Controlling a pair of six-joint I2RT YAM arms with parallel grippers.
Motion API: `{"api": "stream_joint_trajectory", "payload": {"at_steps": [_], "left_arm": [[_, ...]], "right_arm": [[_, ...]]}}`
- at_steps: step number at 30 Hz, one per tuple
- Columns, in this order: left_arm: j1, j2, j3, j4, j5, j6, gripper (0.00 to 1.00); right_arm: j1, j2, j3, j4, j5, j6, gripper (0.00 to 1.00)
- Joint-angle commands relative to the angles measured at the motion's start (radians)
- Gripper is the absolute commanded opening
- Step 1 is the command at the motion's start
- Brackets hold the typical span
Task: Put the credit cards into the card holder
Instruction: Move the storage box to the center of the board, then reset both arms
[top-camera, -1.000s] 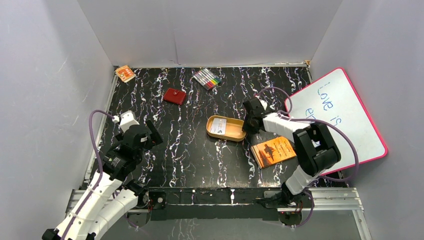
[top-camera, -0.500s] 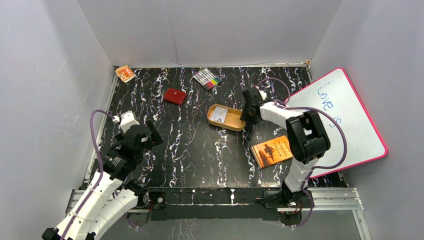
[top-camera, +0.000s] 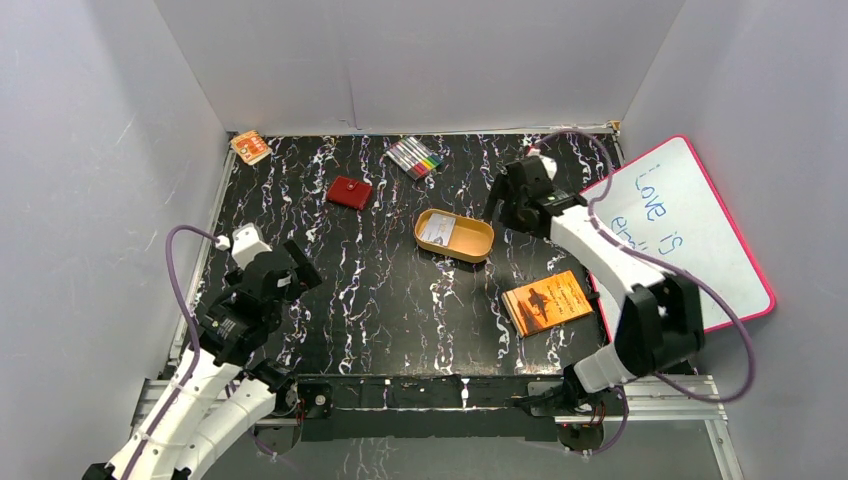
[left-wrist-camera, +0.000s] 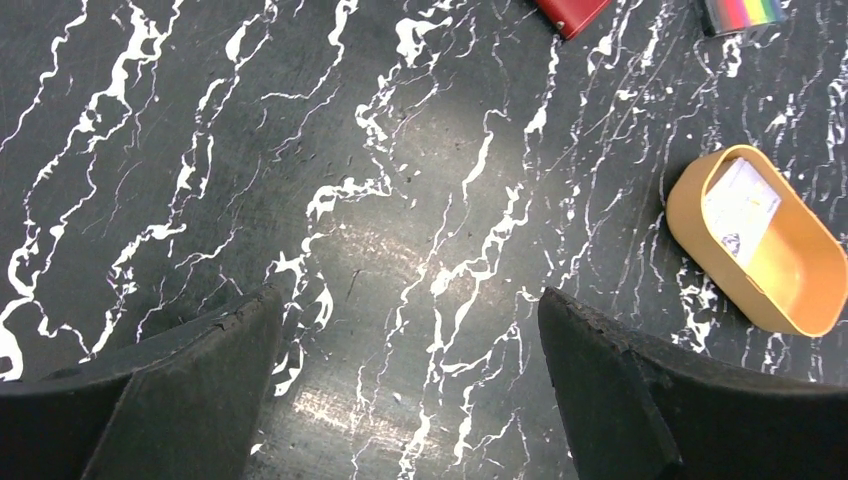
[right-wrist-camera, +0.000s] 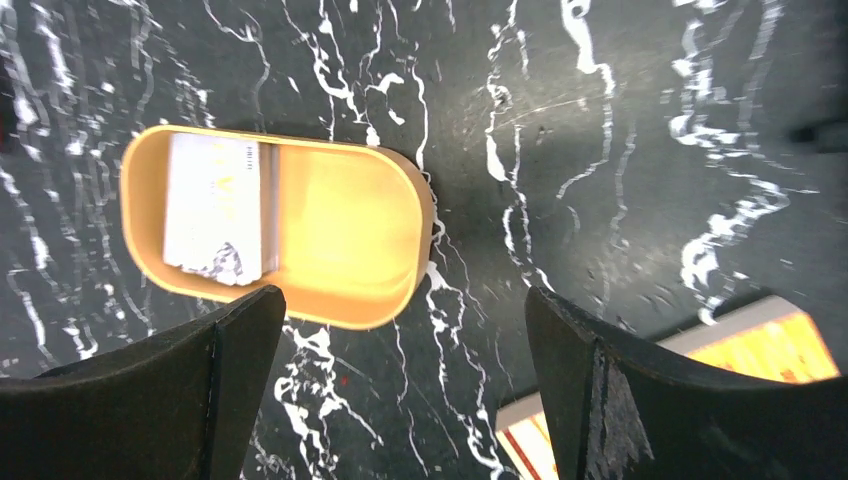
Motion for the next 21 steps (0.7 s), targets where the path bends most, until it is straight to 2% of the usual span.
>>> {"api": "stream_joint_trajectory", "payload": {"at_steps": [1,6,8,10,17,21], "left_arm": [[-0.004,0.054,0.112,0.019,0.039,0.037,0.95],[-0.004,0.307,0.332,-0.114,0.092,-0.06,0.95],[-0.004,0.375,0.413,-0.141,0.111,-0.121,0.95],[-0.004,0.412,0.469,-0.118,0.156,-0.091,0.95],[-0.004,0.336,0.426,0.098,0.239,0.111,0.95],[-0.004,0.282,0.382,0.149,0.234,0.152,0.95]], "right_arm": [[-0.001,-0.167,0.047,-0.146,0.153,-0.033,0.99],[-0.002,-0.281,0.049,-0.242,0.257,-0.04,0.99],[-0.002,-0.321,0.065,-0.245,0.226,-0.067,0.99],[-0.001,-0.367,0.086,-0.215,0.154,-0.115,0.99],[-0.002,-0.593,0.069,0.032,-0.072,-0.22,0.99],[-0.001,-0.692,-0.042,0.139,-0.071,-0.236,0.99]]}}
